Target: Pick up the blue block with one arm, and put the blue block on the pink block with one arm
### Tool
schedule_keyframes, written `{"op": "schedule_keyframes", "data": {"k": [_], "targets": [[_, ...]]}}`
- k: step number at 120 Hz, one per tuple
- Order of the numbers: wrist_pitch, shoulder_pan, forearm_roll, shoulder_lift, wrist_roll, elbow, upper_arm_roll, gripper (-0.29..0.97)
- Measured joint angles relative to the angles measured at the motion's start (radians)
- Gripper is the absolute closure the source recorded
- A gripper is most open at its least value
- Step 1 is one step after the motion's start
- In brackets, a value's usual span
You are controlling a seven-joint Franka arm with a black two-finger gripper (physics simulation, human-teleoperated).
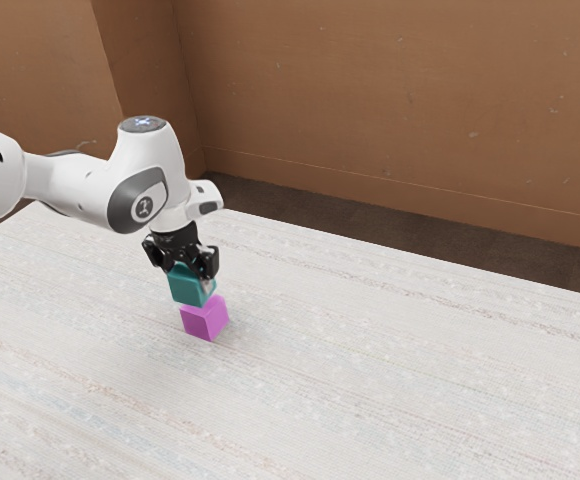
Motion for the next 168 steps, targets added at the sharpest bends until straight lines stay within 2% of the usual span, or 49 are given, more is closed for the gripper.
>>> {"op": "schedule_keyframes", "data": {"k": [86, 118, 137, 153, 168], "targets": [[0.011, 0.010, -0.012, 0.056, 0.102, 0.012, -0.002, 0.31], [0.010, 0.003, -0.027, 0.044, 0.129, 0.020, -0.002, 0.11], [0.009, -0.004, -0.023, -0.014, 0.139, 0.019, 0.000, 0.05], [-0.006, -0.009, -0.017, -0.140, 0.143, 0.027, 0.001, 0.03], [-0.129, -0.031, -0.045, -0.241, 0.033, 0.157, 0.001, 0.01]]}}
